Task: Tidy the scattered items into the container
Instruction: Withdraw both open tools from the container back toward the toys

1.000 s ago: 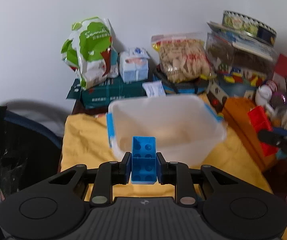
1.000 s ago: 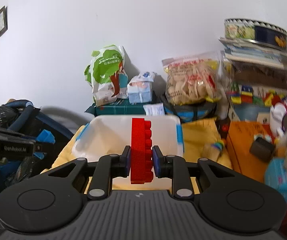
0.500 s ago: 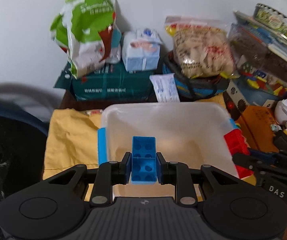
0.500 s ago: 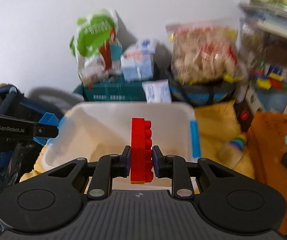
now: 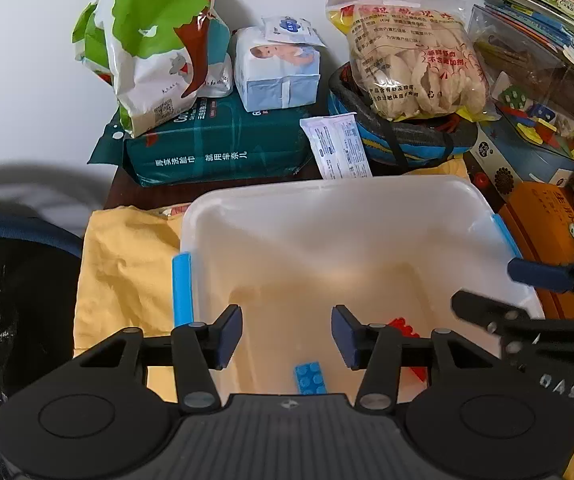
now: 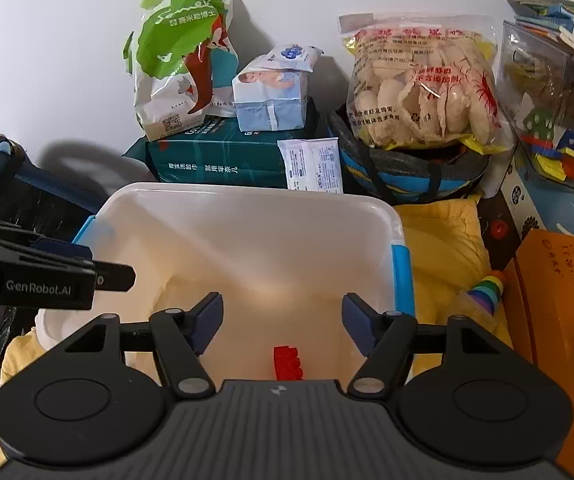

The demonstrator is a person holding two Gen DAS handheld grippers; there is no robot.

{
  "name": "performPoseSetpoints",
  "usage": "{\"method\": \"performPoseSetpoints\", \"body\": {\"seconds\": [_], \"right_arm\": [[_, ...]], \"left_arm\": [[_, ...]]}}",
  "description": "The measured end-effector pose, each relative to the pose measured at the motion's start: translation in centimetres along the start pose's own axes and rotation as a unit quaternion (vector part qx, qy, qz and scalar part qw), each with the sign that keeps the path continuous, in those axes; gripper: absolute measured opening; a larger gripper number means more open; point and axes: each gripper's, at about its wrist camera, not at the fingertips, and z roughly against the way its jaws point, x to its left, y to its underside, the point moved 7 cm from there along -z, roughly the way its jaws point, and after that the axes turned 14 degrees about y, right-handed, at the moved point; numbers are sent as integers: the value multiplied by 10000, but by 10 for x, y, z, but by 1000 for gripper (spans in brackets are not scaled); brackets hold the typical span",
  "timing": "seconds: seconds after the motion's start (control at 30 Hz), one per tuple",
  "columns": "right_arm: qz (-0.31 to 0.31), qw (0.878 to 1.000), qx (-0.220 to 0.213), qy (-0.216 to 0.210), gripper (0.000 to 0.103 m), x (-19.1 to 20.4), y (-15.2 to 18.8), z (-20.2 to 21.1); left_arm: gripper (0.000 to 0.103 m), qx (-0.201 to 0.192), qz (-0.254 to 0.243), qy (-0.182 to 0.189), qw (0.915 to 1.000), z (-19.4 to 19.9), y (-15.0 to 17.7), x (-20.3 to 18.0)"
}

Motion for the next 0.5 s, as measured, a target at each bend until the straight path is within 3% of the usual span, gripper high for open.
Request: {"method": "performPoseSetpoints", "body": {"seconds": [0.23, 0.33, 0.5], "right_arm": [[-88, 9980, -623, 16, 69, -18, 25, 51], [-176, 9972, -714, 167, 69, -28, 60, 73], [-112, 9979, -505, 397, 69, -37, 134, 92]], "left_arm": [[55, -331, -150, 95, 9993, 31, 38, -12], [61, -489, -64, 255, 9985, 48, 78, -22], [61, -568, -251, 307, 9976, 59, 161, -42]]}}
